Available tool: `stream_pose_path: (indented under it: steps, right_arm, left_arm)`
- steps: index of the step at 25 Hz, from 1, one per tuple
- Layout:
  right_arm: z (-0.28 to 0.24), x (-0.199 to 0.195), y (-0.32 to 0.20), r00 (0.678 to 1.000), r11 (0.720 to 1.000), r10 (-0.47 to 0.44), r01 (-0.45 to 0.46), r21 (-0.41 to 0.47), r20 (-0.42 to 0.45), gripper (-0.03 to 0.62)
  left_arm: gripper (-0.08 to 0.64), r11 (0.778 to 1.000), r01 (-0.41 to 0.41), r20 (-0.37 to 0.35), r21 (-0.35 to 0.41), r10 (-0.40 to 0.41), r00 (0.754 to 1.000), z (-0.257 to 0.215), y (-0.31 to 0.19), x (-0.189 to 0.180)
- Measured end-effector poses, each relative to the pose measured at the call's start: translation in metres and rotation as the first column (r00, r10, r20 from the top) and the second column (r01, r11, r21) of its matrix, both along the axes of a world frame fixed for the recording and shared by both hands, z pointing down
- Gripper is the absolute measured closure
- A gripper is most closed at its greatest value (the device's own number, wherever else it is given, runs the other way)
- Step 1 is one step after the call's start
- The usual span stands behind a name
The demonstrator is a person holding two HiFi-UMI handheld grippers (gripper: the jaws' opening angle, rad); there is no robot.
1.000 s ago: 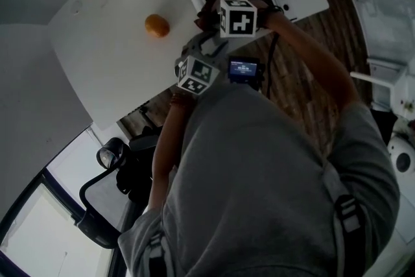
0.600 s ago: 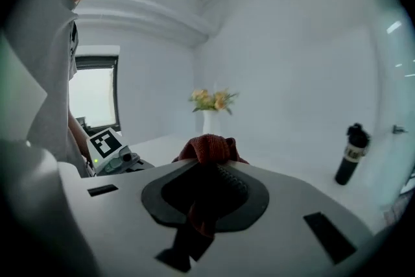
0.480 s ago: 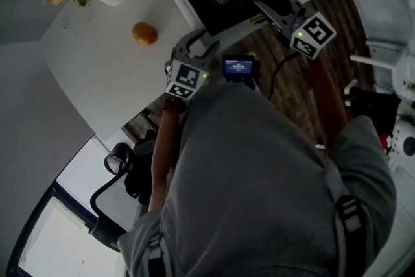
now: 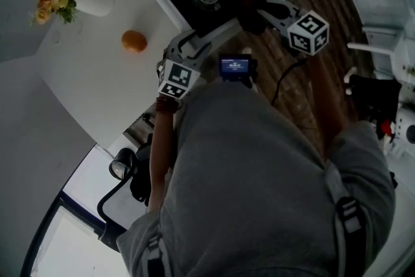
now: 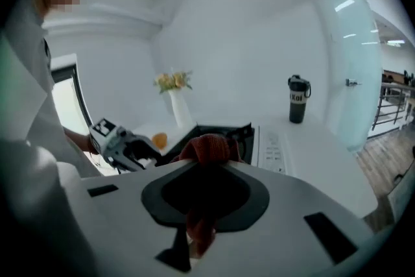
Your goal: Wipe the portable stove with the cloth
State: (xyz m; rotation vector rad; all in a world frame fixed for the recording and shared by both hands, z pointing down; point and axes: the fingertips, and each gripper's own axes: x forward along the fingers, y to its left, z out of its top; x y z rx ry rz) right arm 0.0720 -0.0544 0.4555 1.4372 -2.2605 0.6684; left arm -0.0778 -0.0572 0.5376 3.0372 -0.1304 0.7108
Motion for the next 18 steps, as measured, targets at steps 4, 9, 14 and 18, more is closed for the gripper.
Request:
stream_pose_path:
  steps: [4,9,14,18]
  right_arm:
    - [0.061,-0.007,-0.008,0.987,0.987,0.013,-0.038,-0.154,-0.16,0.54]
    - [0.077,-0.028,-0.017,0.971,0.975,-0.015,-0.038,-0.218,-0.238,0.54]
    - [0.08,-0.057,-0.018,0.985,0.96,-0.094,0.051,-0.276,-0.147,0.54]
    - [0.081,-0.09,-0.022,0.976,0.943,-0.186,0.144,-0.301,-0.116,0.54]
  left_arm:
    - [0.343,1.0,0.022,0.005,-0.015,-0.022,1.0,0.001,0.0,0.002]
    - [0.344,0.997,0.05,-0.03,-0.052,-0.051,0.998,-0.001,-0.006,0.001]
    - [0.344,0.998,0.058,-0.026,-0.034,-0.059,0.998,0.0,-0.004,0.001]
    - [0.344,0.996,0.064,-0.03,-0.065,-0.066,0.997,0.0,-0.006,0.003]
